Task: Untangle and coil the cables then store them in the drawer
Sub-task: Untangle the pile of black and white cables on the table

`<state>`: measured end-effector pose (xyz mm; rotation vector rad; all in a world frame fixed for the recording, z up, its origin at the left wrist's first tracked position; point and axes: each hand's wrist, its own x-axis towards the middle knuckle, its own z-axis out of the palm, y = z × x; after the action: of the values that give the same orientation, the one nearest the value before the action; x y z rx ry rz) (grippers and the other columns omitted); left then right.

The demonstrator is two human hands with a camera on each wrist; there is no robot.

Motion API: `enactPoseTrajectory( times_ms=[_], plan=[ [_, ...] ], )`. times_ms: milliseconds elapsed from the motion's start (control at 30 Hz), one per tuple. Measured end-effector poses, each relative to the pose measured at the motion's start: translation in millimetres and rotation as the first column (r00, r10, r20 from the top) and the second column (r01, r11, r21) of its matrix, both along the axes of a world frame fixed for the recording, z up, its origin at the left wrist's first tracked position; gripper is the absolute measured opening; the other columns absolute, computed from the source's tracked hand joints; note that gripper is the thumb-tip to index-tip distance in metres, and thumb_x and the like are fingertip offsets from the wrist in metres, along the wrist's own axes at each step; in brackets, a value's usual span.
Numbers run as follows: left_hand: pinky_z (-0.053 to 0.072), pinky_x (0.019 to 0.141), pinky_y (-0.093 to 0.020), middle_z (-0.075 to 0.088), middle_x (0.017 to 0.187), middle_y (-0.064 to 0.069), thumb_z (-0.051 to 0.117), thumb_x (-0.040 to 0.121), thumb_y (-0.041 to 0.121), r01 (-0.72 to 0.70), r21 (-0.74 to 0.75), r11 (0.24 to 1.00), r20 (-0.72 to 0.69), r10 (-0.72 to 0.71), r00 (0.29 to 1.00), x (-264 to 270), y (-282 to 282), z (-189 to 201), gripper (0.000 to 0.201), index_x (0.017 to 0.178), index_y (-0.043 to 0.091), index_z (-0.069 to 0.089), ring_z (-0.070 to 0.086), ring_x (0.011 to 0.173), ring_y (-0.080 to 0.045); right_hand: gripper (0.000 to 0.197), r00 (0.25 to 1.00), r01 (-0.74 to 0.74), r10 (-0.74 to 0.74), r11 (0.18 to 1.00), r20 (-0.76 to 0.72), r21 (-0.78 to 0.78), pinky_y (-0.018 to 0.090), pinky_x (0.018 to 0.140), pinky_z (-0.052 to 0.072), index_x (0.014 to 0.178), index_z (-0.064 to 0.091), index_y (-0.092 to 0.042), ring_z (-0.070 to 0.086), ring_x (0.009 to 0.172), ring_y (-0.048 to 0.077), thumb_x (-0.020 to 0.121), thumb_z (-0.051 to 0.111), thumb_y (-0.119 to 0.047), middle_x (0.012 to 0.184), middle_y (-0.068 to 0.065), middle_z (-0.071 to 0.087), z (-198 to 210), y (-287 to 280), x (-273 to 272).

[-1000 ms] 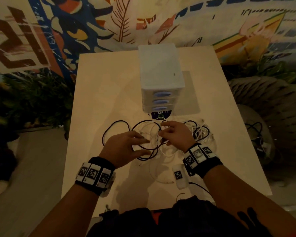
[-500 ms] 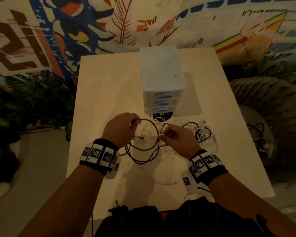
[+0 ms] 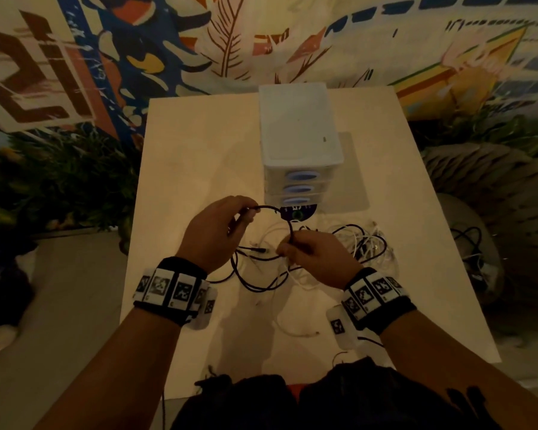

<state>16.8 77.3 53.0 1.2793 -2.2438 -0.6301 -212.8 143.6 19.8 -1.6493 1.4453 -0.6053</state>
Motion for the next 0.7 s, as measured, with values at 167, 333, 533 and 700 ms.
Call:
enactPoseTrajectory(
  times_ms=[167,333,533,700],
  plan=[
    [0.044,0.068,-0.023,0.057,0.104,0.004,0.072,0.09,0.029,-0.212,-0.189,0.959,-0.018,0.212,0.977,-4,12,10,0.025,0.111,0.023,0.06,0.05,0.087,-0.009,0.018,0.947,0.137,-0.139,0.99,0.29,0.028,0.04,0.074,0.062,0.101,0.063,-0.018,0.074,0.077,0.019,0.105,0.051,-0.031,0.092,0.002,0.074,6,1,5],
    [0.05,0.064,-0.028,0.063,0.098,0.011,0.06,0.093,0.04,0.133,0.005,0.991,0.301,-0.129,0.945,-29,32,4,0.02,0.112,0.034,0.068,0.062,0.083,-0.013,0.023,0.926,0.221,-0.203,0.975,0.319,-0.02,0.044,0.068,0.061,0.103,0.061,-0.017,0.072,0.063,0.022,0.103,0.049,-0.036,0.077,0.005,0.071,24,-9,10],
    [0.039,0.064,-0.026,0.066,0.085,0.012,0.056,0.095,0.039,0.177,0.199,0.964,0.313,-0.234,0.921,-16,28,-3,0.023,0.105,0.034,0.076,0.06,0.08,-0.013,0.029,0.82,0.32,-0.305,0.946,0.485,0.054,0.045,0.064,0.06,0.106,0.064,-0.01,0.069,0.06,0.03,0.104,0.048,-0.034,0.079,0.019,0.067,33,-14,11],
    [0.048,0.062,-0.034,0.071,0.084,-0.003,0.054,0.102,0.037,0.142,0.1,0.985,0.381,-0.17,0.909,-15,27,-2,0.024,0.108,0.027,0.075,0.065,0.076,-0.026,0.015,0.933,0.105,-0.112,0.994,0.341,0.04,0.036,0.082,0.06,0.108,0.072,-0.022,0.073,0.085,0.016,0.096,0.066,-0.03,0.096,0.001,0.075,20,-6,16]
  ],
)
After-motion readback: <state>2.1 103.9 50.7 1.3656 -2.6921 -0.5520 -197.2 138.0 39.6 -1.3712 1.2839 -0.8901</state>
